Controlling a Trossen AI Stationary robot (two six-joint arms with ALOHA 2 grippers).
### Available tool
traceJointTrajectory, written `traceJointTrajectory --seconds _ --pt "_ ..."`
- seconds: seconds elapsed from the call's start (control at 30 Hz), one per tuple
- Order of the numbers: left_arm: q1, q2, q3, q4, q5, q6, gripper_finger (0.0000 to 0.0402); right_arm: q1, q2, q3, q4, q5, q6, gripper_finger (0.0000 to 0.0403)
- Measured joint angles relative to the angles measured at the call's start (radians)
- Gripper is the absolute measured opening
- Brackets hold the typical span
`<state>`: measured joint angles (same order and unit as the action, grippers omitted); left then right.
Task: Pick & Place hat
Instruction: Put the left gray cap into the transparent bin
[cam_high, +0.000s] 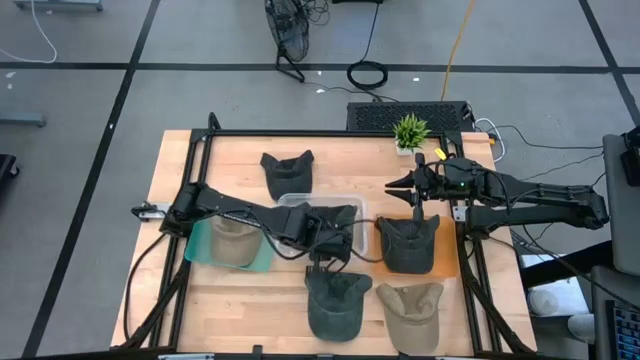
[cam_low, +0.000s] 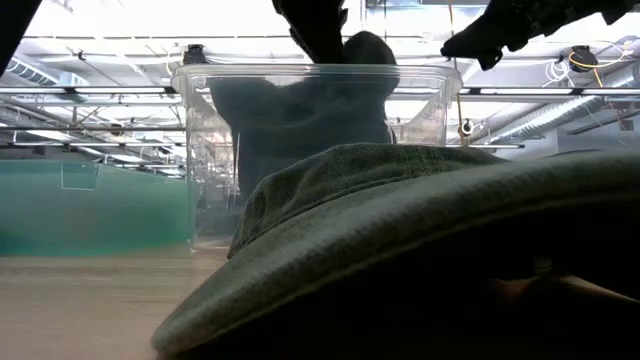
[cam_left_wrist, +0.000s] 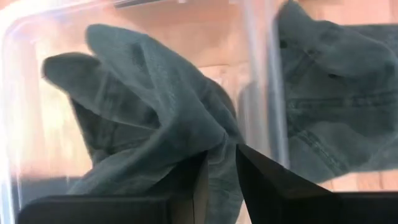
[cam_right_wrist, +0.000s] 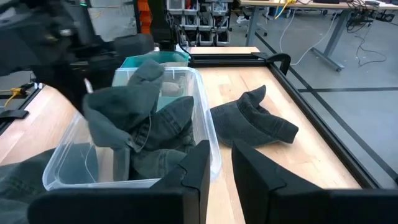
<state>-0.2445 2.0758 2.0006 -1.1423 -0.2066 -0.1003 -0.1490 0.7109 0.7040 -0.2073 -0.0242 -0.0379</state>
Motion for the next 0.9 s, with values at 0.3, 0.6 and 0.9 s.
traceJointTrajectory --seconds 0.3,0.6,0.9 --pt "-0.009 -0.012 -0.001 0.084 -0.075 0.077 0.009 0.0 0.0 0.0 0.01 0.001 0.0 0.0059" --pt "0.033 -0.013 -0.054 0.166 0.032 0.011 0.009 0.0 0.0 0.0 0.008 0.001 -0.003 0.0059" --pt "0.025 -0.012 -0.077 0.085 -0.053 -0.035 0.009 0.0 0.0 0.0 0.008 0.001 -0.002 0.0059"
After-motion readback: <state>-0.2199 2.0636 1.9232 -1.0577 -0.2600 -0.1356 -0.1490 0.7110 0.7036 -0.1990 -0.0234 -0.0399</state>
